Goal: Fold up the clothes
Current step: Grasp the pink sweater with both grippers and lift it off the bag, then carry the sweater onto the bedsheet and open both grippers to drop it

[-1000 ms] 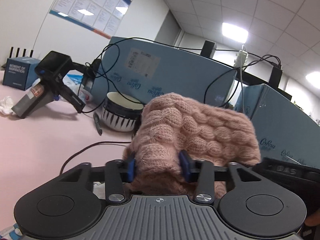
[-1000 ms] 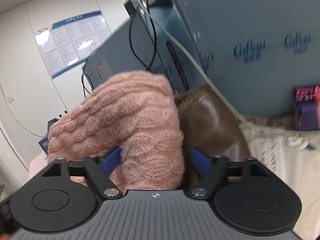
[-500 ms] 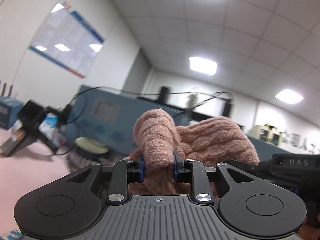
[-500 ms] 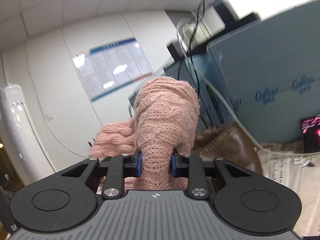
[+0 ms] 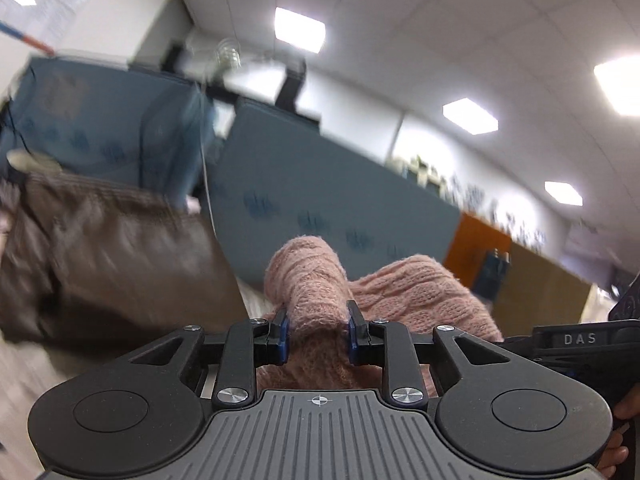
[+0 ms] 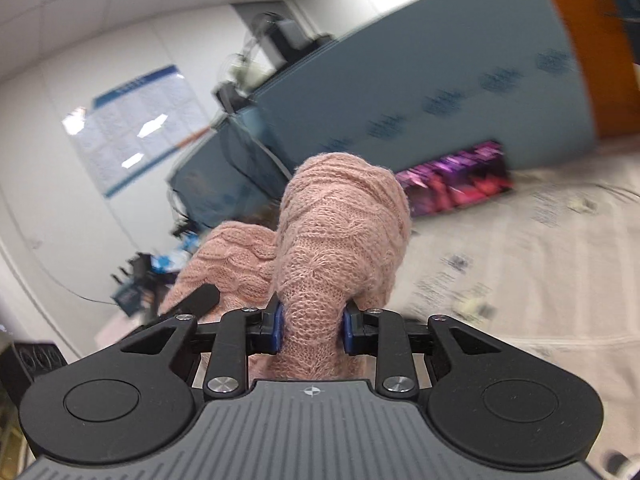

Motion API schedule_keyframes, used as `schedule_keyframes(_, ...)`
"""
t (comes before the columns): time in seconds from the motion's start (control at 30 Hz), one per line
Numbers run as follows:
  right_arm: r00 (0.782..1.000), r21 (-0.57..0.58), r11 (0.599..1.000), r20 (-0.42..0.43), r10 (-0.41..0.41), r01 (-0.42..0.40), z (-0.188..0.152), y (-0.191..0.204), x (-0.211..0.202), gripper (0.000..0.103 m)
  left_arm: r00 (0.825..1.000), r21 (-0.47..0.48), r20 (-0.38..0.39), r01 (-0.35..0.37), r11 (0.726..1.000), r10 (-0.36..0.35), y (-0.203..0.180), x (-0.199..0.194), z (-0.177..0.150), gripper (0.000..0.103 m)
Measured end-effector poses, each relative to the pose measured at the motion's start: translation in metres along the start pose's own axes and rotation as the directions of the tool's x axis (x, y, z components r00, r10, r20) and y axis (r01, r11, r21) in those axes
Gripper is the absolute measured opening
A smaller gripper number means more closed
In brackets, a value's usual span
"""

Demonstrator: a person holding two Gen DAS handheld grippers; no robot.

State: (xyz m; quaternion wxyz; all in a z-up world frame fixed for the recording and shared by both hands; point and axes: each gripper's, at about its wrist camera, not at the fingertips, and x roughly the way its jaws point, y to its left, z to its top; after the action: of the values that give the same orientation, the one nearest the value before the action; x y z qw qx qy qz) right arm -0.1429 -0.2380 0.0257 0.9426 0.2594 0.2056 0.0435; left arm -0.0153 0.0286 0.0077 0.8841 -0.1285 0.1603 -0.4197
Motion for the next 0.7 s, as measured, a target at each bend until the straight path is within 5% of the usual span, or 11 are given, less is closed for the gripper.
schedule_keyframes(0.2,0.993,-0.006,0.994,-0.044,-0.113,0.112,-0.025,-0.031,0.002,0.038,0.993,-0.002,-0.119,-0.003,1.0,0.003,0.0,0.021,-0.015,0.035)
schedule_keyframes(0.27,0.991,-0.03,0.991,-0.032,-0.13,0.129,-0.029,-0.032,0.0,0.046,0.992,-0.024,-0.127,0.005,1.0,-0.008,0.004,0.02,-0.014,0.045)
schedule_keyframes(0.3,0.99,-0.046,0.99,-0.024,-0.136,0.134,-0.031,-0.031,-0.001,0.049,0.992,-0.034,-0.125,0.009,0.999,-0.014,0.005,0.02,-0.014,0.059)
schedule_keyframes(0.37,0.984,-0.081,0.98,0.022,-0.178,0.18,-0.03,-0.025,-0.006,0.071,0.992,-0.066,-0.12,0.021,0.998,-0.029,0.011,0.018,-0.011,0.071)
schedule_keyframes(0.5,0.943,-0.193,0.934,0.208,-0.261,0.302,-0.03,-0.002,-0.023,0.081,0.993,-0.132,-0.109,0.025,0.991,-0.039,0.025,0.014,-0.006,0.081)
schedule_keyframes(0.6,0.951,-0.266,0.93,0.244,-0.19,0.255,-0.032,0.014,-0.023,0.085,0.996,-0.157,-0.089,-0.002,0.988,-0.012,0.036,0.014,-0.002,0.083)
schedule_keyframes(0.7,0.983,-0.327,0.935,0.157,-0.09,0.138,-0.039,0.031,-0.006,0.086,0.997,-0.198,-0.078,-0.015,0.98,-0.001,0.047,0.012,0.001,0.085)
